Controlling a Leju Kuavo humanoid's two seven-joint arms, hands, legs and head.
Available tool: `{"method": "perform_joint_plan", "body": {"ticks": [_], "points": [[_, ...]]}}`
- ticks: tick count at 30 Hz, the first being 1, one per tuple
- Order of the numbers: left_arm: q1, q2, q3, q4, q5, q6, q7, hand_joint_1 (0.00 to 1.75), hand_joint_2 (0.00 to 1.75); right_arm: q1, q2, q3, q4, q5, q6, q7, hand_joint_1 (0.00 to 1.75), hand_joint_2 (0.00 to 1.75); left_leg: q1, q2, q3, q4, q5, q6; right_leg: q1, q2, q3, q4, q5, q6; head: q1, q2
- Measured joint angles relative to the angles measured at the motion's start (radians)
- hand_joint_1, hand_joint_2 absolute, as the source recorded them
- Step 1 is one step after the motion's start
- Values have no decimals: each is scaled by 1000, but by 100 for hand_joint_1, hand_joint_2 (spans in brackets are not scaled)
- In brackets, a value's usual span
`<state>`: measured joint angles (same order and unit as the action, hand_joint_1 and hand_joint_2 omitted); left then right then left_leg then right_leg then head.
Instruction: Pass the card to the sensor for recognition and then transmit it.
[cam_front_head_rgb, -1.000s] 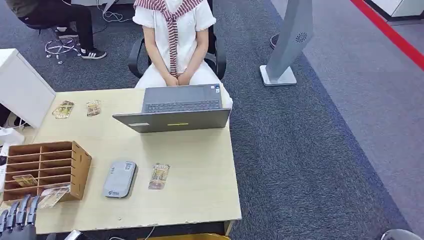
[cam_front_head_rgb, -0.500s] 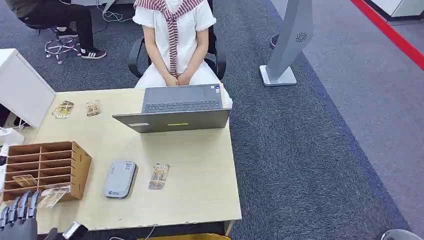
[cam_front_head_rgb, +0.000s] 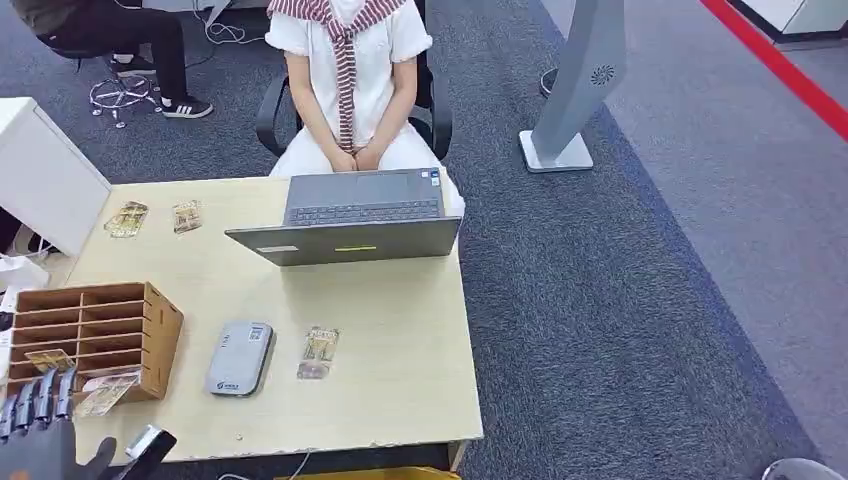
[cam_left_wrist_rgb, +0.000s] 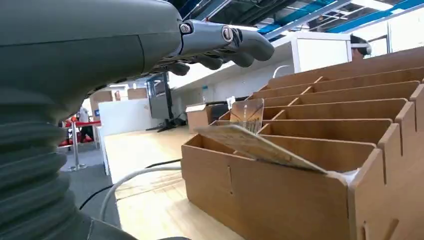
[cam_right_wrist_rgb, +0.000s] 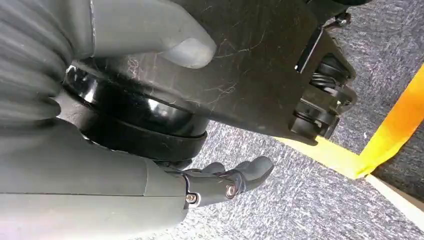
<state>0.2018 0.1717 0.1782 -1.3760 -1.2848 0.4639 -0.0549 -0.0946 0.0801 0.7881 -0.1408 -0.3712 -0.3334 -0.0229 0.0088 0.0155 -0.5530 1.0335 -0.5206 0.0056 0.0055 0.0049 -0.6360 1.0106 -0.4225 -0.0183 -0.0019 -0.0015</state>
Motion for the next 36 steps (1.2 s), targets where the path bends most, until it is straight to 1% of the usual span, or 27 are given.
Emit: {"method": "perform_joint_plan", "body": {"ticks": [18,19,20,25,32,36], "points": [[-20,2,-2,0,-1,-2,2,0,175,-2,0,10,0,0,2,-2,0,175,0,0,0,0,0,0,0,0,0,0,0,0,0,0],[-20,2,-2,0,-1,-2,2,96,175,-2,0,10,0,0,2,-2,0,175,0,0,0,0,0,0,0,0,0,0,0,0,0,0],[-20,2,-2,0,-1,-1,2,175,175,-2,0,10,0,0,2,-2,0,175,0,0,0,0,0,0,0,0,0,0,0,0,0,0],[-23,6,-3,0,-5,-2,20,175,175,-2,0,10,0,-1,9,-8,0,175,0,0,0,0,0,0,0,0,0,0,0,0,0,0],[-25,16,-4,0,-2,0,21,175,175,-2,0,10,0,-2,9,-9,0,175,0,0,0,0,0,0,0,0,0,0,0,0,0,0],[-31,22,-11,0,12,15,22,175,175,-2,-3,10,0,-6,9,-10,0,175,0,0,0,0,0,0,0,0,0,0,0,0,0,0]]}}
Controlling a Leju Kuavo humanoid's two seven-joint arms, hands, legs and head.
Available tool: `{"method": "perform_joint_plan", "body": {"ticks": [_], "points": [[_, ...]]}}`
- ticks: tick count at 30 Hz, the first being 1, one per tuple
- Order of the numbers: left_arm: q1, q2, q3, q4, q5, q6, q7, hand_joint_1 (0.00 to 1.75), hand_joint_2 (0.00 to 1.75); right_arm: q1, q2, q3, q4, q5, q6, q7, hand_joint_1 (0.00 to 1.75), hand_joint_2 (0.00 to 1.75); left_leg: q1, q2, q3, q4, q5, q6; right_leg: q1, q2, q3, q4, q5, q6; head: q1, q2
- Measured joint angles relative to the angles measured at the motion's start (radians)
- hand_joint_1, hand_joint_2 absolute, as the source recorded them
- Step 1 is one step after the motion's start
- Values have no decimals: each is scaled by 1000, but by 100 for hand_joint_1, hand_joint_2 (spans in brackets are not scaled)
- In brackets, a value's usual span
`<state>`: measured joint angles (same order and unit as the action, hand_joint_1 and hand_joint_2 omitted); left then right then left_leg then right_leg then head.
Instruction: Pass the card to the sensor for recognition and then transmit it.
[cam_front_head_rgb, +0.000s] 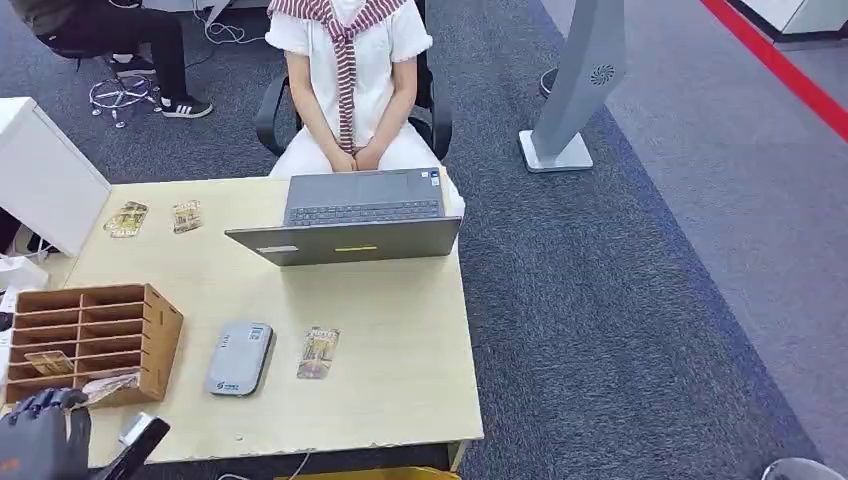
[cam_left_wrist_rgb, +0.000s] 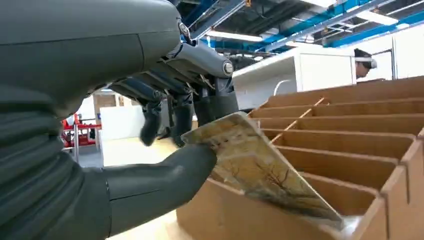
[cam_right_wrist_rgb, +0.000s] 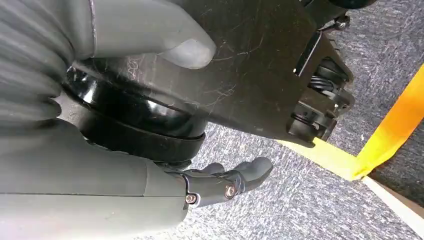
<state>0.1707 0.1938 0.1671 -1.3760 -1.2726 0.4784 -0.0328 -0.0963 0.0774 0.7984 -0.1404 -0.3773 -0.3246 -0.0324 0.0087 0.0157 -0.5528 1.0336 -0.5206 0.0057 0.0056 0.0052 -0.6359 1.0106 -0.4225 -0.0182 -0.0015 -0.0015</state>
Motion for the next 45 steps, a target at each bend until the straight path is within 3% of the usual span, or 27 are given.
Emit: {"method": "perform_joint_plan", "body": {"ticks": [19,29,38,45], "points": [[-2,12,-18,-11,16,26,-3,175,175,2,-3,0,0,-17,-2,-31,0,175,0,0,0,0,0,0,0,0,0,0,0,0,0,0],[20,15,-44,-128,3,16,12,175,175,4,-3,-2,0,-37,-7,-44,0,175,0,0,0,0,0,0,0,0,0,0,0,0,0,0],[51,38,-146,-338,-35,-71,68,175,175,8,-5,-19,1,-71,-17,-51,0,175,0,0,0,0,0,0,0,0,0,0,0,0,0,0],[55,46,-179,-393,-35,-72,72,175,175,10,-5,-28,2,-71,-17,-52,0,175,0,0,0,0,0,0,0,0,0,0,0,0,0,0]]}}
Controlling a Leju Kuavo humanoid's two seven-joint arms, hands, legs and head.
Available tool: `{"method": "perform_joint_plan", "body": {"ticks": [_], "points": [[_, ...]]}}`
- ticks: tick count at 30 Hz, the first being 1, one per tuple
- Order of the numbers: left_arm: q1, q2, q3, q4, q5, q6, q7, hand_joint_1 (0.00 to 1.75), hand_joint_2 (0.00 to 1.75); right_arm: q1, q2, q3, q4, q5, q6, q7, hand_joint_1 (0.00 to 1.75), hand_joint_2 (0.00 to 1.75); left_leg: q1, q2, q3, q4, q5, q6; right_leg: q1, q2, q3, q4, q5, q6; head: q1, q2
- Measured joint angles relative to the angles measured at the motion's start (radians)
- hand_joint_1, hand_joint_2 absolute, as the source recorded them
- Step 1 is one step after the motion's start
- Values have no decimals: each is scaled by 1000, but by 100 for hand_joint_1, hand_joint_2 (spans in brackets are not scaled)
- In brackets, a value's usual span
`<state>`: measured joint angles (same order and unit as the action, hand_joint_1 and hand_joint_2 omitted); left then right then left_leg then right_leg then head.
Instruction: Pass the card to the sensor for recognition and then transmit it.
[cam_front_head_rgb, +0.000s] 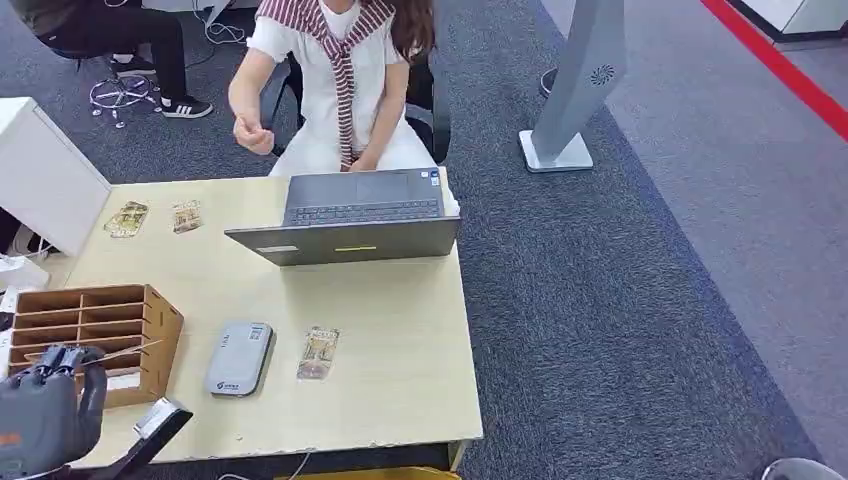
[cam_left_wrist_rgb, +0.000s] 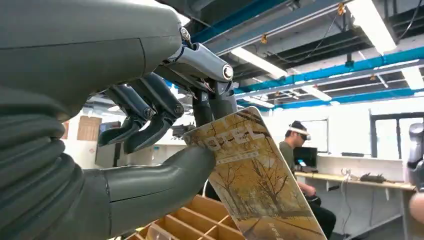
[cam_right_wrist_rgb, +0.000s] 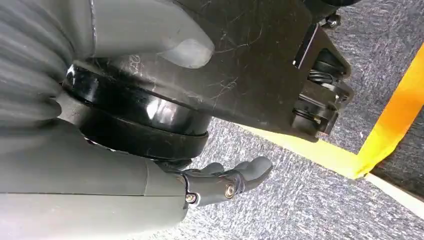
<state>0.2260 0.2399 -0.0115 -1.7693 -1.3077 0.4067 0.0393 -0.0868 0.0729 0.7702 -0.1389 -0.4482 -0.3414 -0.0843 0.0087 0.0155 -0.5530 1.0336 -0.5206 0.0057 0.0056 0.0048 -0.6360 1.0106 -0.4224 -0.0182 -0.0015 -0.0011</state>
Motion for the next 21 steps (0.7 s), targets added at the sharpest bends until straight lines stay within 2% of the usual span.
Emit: {"method": "perform_joint_plan", "body": {"ticks": [21], "points": [[5,7,-16,-29,0,0,0,175,175,0,0,-1,0,0,0,0,0,175,0,0,0,0,0,0,0,0,0,0,0,0,0,0]]}}
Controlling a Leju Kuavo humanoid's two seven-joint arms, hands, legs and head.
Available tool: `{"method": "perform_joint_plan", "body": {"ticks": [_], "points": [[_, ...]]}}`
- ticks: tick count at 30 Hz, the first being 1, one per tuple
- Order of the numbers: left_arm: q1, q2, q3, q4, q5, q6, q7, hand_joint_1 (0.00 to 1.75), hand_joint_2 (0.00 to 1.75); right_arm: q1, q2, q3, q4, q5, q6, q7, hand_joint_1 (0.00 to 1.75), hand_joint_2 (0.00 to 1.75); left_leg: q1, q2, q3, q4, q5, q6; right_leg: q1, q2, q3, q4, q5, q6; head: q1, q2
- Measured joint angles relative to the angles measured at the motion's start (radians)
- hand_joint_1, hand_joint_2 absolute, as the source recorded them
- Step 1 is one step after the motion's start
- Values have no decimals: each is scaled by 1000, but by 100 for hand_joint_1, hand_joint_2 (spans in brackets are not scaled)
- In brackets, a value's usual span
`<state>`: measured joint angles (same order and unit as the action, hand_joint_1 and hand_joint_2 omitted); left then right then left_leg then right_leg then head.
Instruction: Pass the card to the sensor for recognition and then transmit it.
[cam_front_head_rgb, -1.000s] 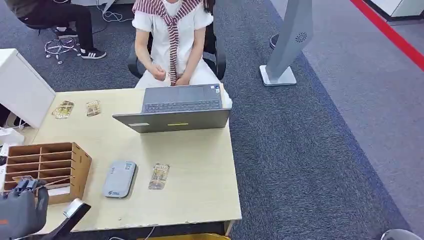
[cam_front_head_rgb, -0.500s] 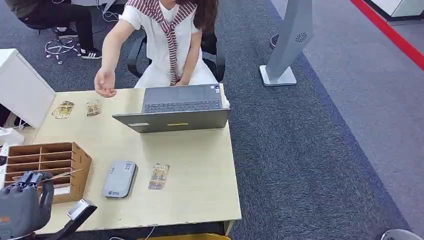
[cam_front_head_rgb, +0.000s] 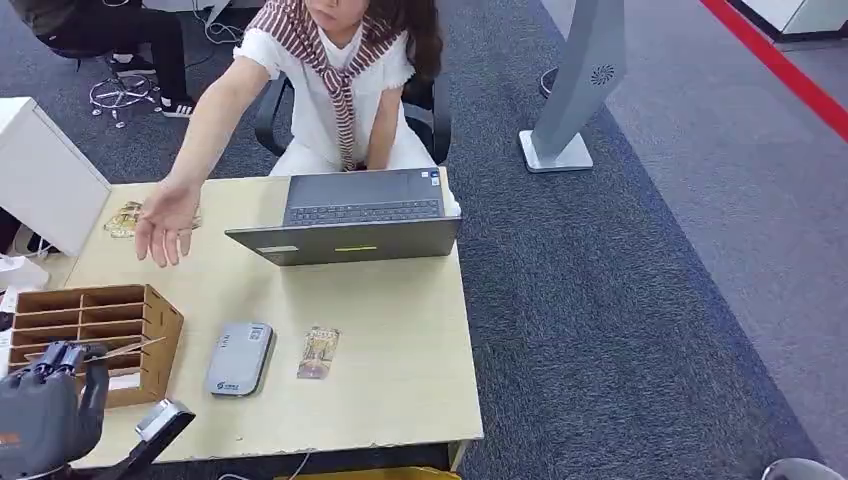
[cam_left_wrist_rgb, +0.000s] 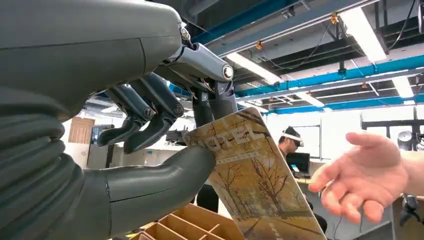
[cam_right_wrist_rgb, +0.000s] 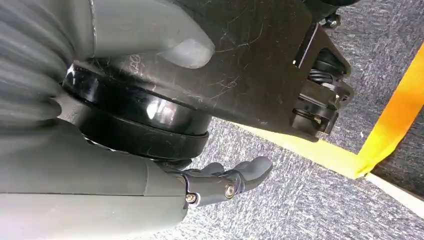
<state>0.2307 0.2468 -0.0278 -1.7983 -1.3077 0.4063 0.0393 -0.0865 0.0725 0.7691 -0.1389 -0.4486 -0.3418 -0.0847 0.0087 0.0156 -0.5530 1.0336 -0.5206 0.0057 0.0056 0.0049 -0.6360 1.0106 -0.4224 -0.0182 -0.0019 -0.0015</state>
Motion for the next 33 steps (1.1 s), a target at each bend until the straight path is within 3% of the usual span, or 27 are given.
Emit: {"method": "perform_joint_plan", "body": {"ticks": [13,14,15,16,18,19,21,25,33], "points": [[-3,0,-3,0,-8,-13,9,175,175,0,0,0,0,5,2,1,0,175,-1,0,2,1,0,0,1,0,-2,-1,0,0,0,0],[-35,12,-6,11,-49,-65,48,175,175,0,0,1,0,29,15,7,0,175,-1,-1,1,1,1,1,1,0,-3,-1,0,0,0,0],[-120,41,-23,61,-104,-140,95,175,175,-2,0,7,0,59,27,14,0,175,-3,-8,5,3,7,1,2,-5,-8,-2,1,1,1,0],[-241,71,-37,155,-129,-189,105,175,175,-8,0,14,-1,85,36,24,0,175,-3,-19,0,3,11,0,2,-16,-10,-1,3,2,3,0],[-504,110,-55,427,-123,-132,41,175,175,-23,0,25,-2,100,45,40,0,175,-1,-28,-12,3,19,-3,1,-26,-11,0,9,0,5,0],[-583,125,-65,510,-120,-83,25,175,175,-24,0,29,-2,101,46,41,0,175,0,-25,-13,3,20,-4,0,-25,-12,0,15,-6,5,0],[-685,147,-86,633,-118,-45,21,175,175,-23,0,32,-2,104,46,40,0,175,0,-11,-18,3,21,-5,0,-12,-13,1,17,-4,1,0],[-774,165,-114,738,-115,-54,39,175,175,-22,0,35,-2,108,48,40,0,175,-1,-3,-17,3,20,-4,0,-2,-16,0,21,-3,0,0],[-821,174,-142,818,-113,-61,43,175,175,-22,0,36,-2,105,49,40,0,175,-1,-3,-18,3,20,-4,0,-2,-17,-1,21,-3,0,0]]}}
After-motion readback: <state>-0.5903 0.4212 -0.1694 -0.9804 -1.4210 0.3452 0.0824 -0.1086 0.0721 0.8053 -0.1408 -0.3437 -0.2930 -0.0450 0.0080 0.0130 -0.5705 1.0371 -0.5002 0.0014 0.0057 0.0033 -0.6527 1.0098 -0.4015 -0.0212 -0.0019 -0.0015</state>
